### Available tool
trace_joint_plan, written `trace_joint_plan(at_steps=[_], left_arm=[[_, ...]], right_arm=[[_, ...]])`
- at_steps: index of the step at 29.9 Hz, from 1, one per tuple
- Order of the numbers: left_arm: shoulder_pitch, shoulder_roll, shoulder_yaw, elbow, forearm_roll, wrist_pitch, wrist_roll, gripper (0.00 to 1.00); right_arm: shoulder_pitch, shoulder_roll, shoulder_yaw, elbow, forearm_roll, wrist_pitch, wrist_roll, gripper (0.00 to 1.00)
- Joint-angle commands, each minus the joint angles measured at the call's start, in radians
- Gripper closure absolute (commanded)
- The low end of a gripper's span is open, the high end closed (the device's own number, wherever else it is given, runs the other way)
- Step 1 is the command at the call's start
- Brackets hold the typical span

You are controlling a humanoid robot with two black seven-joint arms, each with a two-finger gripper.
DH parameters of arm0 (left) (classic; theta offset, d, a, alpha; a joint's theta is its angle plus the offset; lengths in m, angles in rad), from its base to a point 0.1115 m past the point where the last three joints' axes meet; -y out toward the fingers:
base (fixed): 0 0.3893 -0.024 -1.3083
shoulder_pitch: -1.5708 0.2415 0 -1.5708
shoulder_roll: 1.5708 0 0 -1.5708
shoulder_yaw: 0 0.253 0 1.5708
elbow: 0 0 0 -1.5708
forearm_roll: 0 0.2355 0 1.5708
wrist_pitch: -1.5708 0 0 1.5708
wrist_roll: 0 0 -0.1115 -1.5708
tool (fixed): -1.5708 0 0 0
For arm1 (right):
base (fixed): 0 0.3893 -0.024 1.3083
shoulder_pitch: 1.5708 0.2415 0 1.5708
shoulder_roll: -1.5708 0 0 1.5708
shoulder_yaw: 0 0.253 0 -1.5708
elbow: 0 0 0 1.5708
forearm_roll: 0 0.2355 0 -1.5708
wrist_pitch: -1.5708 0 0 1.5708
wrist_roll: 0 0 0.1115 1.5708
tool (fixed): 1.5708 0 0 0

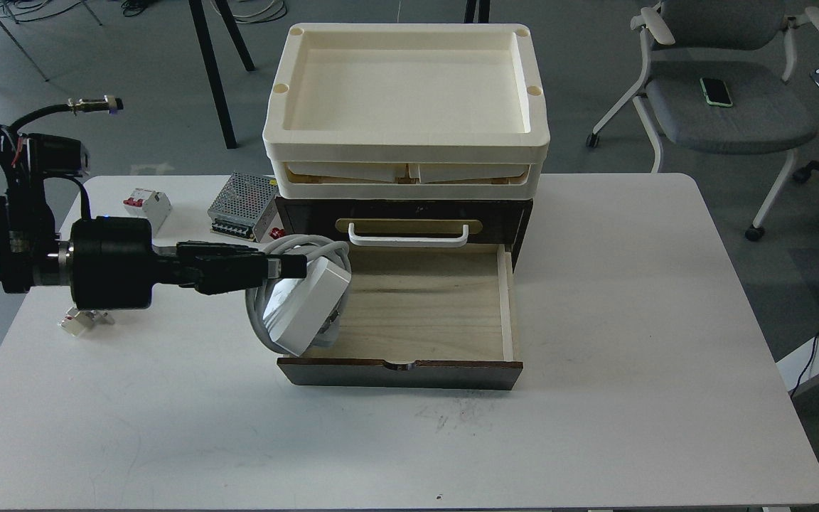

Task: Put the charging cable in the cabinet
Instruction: 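Lift the power strip and carry it over the open wooden drawer, then lower the power strip into the drawer and open the left gripper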

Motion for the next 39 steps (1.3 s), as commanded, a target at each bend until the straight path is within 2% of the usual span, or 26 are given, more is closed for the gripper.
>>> trace_joint_plan(at_steps=[1,5,10,17,24,30,39], left_arm=[[-0.001,-0.147,0.002,0.077,-0.033,0.0,0.0,0.97],[-0.003,-0.278,0.011,0.195,-0.036,0.0,0.0,0.97],[-0.012,-0.379,0.058,0.325,-0.028,0.0,0.0,0.97],[-0.014,-0.444,0.135,0.444,-0.016,0.0,0.0,0.97],[-0.021,-0.496,0.137,0.525,-0.024,0.0,0.0,0.97],[-0.028,-0.548,0.138,0.651,-0.027,0.0,0.0,0.97],[-0.011,-0.551,0.137,0.672,-0.031,0.0,0.0,0.97]], right_arm=[[-0.002,-0.001,0.0,-0.002,0.0,0.0,0.0,0.0],[-0.012,-0.002,0.0,0.0,0.0,0.0,0.0,0.0],[-0.014,-0.001,-0.002,0.0,0.0,0.0,0.0,0.0],[-0.022,-0.001,0.0,0.0,0.0,0.0,0.0,0.0],[-0.029,0.001,0.001,0.001,0.0,0.0,0.0,0.0],[-0.029,0.001,0.001,0.001,0.0,0.0,0.0,0.0],[-0.049,0.014,0.003,0.001,0.0,0.0,0.012,0.0]])
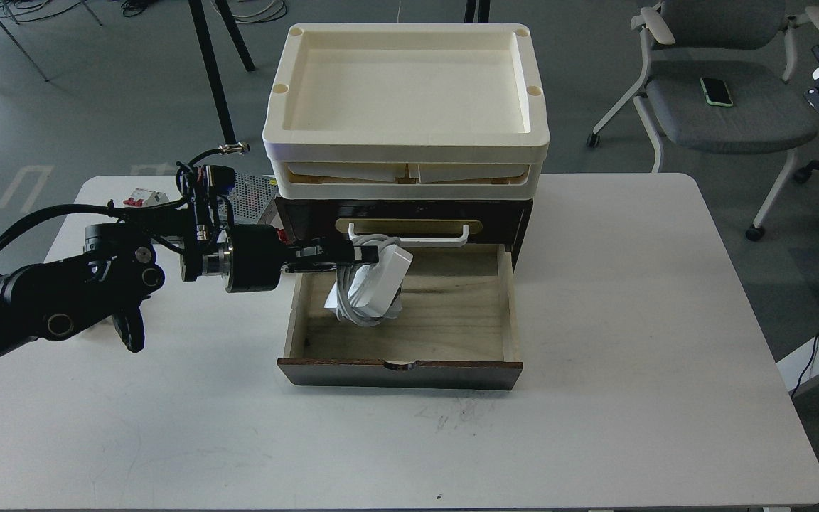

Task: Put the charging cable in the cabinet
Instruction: 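Lower the power strip into the drawer and open the left gripper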

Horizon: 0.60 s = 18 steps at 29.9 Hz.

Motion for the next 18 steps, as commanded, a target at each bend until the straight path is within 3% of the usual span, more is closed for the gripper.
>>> trace_joint_plan(at_steps=[1,11,18], left_arm=[[0.005,-0.005,0.0,0.006,-0.004,0.0,0.0,0.97],[0.037,-0.215,-0.002,0.224,-0.003,0.0,0.0,0.97],[0.051,-0.293,0.0,0.299,-0.003,0.0,0.0,0.95]], right_arm=[[-0.005,0.005,0.001,0.0,0.0,0.0,0.005,0.0],[-0.014,-0.003,0.003,-0.001,0.0,0.0,0.005,0.0],[-0.026,-0.003,0.003,0.0,0.002,0.0,0.005,0.0]])
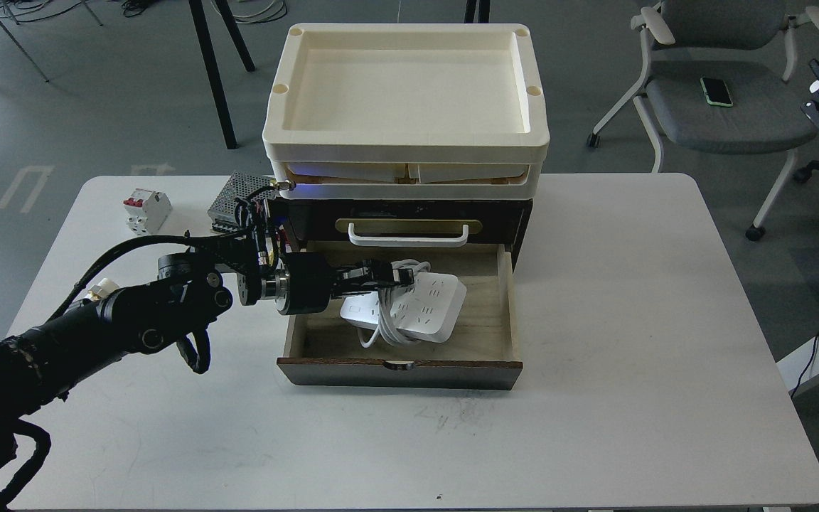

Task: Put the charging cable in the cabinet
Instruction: 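Lower the power strip into the drawer and open the left gripper, then withdraw the left gripper from the drawer toward the robot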

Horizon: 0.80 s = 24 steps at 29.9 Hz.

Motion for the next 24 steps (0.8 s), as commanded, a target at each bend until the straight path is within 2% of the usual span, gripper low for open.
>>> trace_joint_plan(at_steps=[1,4,11,14,15,16,18,24], left_arm=[[0.01,-0.03,0.0,0.022,0.0,0.0,0.0,0.95],[0.022,-0.044,-0.002,0.027,-0.001,0.0,0.0,0.91],[0.039,-0.117,-0.006,0.106,-0.001,0.0,0.0,0.68],[0.037,-0.119,-0.009,0.107,-0.003,0.0,0.0,0.55],[0.039,-0.118,-0.011,0.107,-0.004,0.0,0.0,0.49],[0.037,-0.118,-0.014,0.107,-0.004,0.0,0.0,0.38],[0.037,-0.118,-0.014,0.108,-0.012,0.0,0.0,0.28],[0.037,-0.107,-0.009,0.107,-0.063,0.0,0.0,0.15]], right_arm=[[-0.004,0.0,0.0,0.0,0.001,0.0,0.0,0.0],[-0.006,0.0,0.0,0.0,0.001,0.0,0.0,0.0],[-0.01,0.0,0.001,0.0,0.003,0.0,0.001,0.0],[-0.012,-0.002,0.001,0.0,0.003,0.0,0.0,0.0],[-0.012,-0.002,0.001,0.0,0.003,0.0,0.001,0.0],[-0.012,-0.002,0.001,0.0,0.003,0.0,0.0,0.0],[-0.012,-0.002,0.001,0.0,0.003,0.0,0.001,0.0],[-0.022,-0.002,0.001,0.0,0.003,0.0,0.003,0.0]])
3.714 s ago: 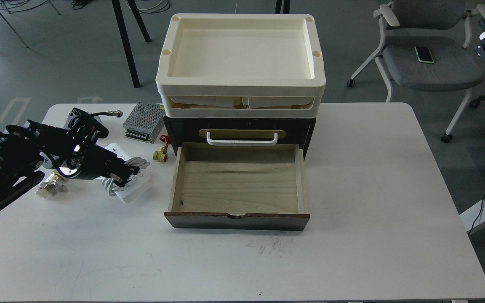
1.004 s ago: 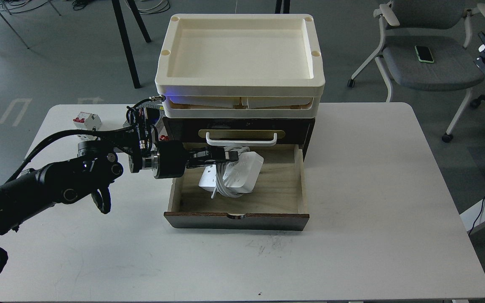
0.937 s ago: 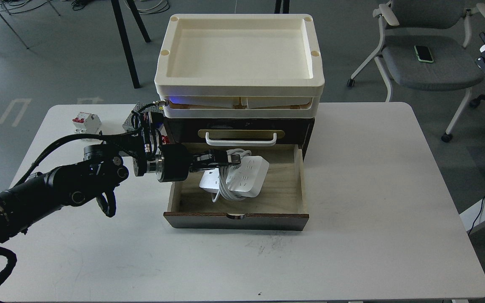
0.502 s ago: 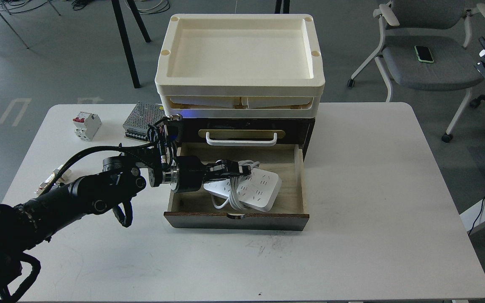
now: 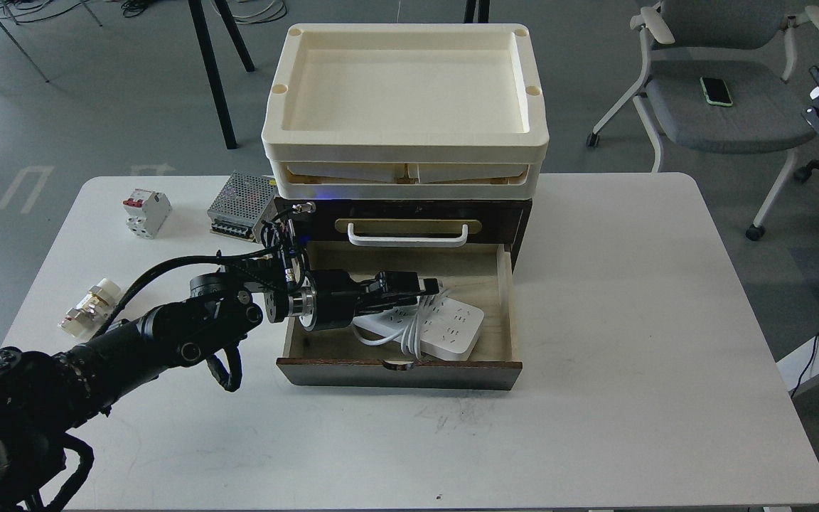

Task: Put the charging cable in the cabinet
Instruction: 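Withdraw the left gripper from the drawer toward the robot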

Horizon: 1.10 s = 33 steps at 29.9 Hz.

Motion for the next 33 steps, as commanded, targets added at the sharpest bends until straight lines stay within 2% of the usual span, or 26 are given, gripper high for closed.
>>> trace_joint_plan(at_steps=[1,5,9,23,27,33], left_arm=[[-0.001,0.004,0.004,-0.001,-0.013,0.0,0.0,0.14],[-0.002,0.014,0.004,-0.004,-0.013,0.0,0.0,0.1],[-0.007,0.032,-0.001,-0.016,-0.013,0.0,0.0,0.08],[-0.005,0.205,-0.029,-0.186,-0.013,0.0,0.0,0.06],[-0.001,0.306,-0.029,-0.293,-0.013,0.0,0.0,0.06],[0.01,0.526,-0.051,-0.493,-0.054,0.0,0.0,0.06]], right_arm=[[-0.004,0.0,0.0,0.0,0.0,0.0,0.003,0.0],[-0.006,-0.001,0.001,0.001,0.0,0.0,0.025,0.0],[-0.006,-0.001,0.006,0.001,0.0,0.0,0.026,0.0],[-0.007,-0.001,0.006,0.0,0.0,0.0,0.026,0.0],[-0.007,-0.003,0.006,0.001,0.0,0.0,0.026,0.0],[-0.013,-0.008,0.008,0.017,0.001,0.0,0.031,0.0]])
